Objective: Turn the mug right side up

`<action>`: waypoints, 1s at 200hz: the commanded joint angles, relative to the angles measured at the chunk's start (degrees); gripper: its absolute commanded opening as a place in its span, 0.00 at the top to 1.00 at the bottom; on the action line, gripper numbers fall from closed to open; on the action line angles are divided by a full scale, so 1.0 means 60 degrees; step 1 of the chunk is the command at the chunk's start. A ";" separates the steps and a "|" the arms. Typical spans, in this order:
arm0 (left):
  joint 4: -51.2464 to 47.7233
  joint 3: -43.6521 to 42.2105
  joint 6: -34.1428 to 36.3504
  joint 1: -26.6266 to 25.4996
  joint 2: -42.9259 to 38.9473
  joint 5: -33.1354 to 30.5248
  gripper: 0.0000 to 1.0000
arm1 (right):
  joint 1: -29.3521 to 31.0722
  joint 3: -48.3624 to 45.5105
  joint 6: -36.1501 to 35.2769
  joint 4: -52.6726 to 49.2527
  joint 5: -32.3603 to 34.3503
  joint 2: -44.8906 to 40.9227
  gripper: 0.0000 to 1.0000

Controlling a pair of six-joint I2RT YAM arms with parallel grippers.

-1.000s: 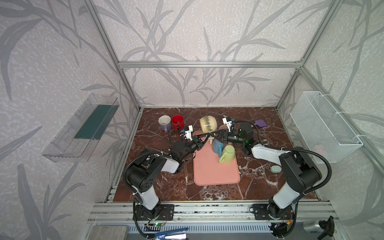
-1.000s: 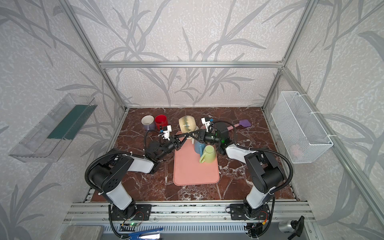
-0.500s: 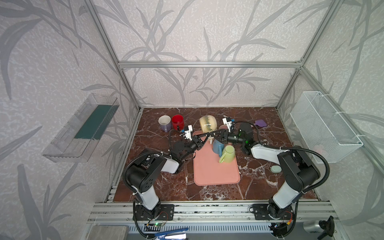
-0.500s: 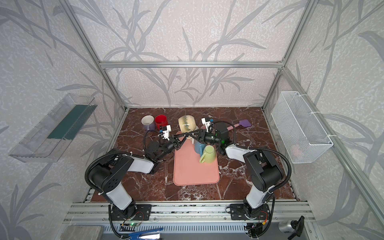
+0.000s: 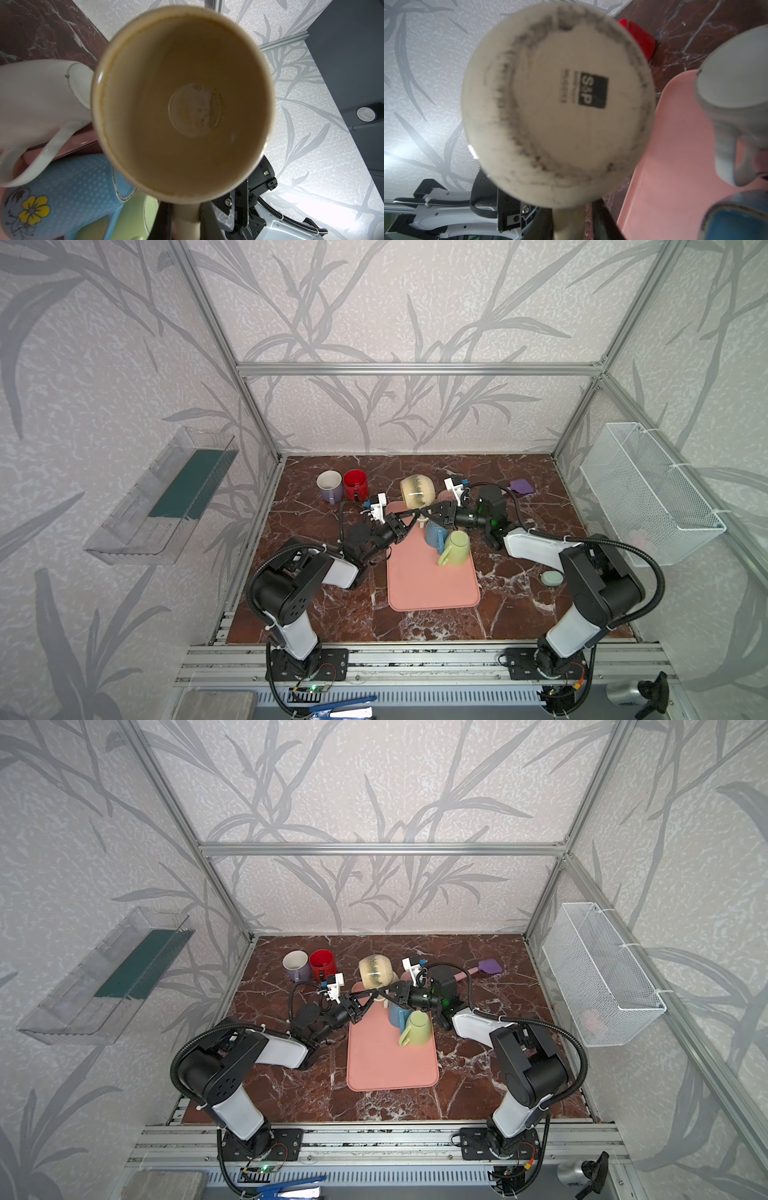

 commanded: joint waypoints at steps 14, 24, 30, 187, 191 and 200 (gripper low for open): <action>-0.0032 -0.0066 0.0242 -0.0117 -0.0094 0.0364 1.00 | 0.0120 0.0579 -0.0999 -0.0250 -0.0277 -0.1080 0.55; -0.0029 -0.0049 0.0242 -0.0118 -0.0082 0.0373 1.00 | 0.0118 0.0621 -0.1067 -0.0380 -0.0278 -0.1104 0.54; -0.0022 -0.0045 0.0236 -0.0120 -0.0081 0.0379 1.00 | 0.0118 0.0644 -0.1059 -0.0398 -0.0278 -0.1098 0.54; -0.0024 0.0024 0.0344 -0.0124 -0.0011 0.0450 1.00 | 0.0287 0.1048 -0.1486 -0.1335 -0.0171 -0.0972 1.00; -0.0024 0.0035 0.0344 -0.0119 0.0001 0.0473 1.00 | 0.0300 0.1048 -0.1445 -0.1283 -0.0191 -0.0955 1.00; -0.0025 0.0057 0.0344 -0.0119 0.0035 0.0512 1.00 | 0.0335 0.1037 -0.1392 -0.1127 -0.0208 -0.0936 1.00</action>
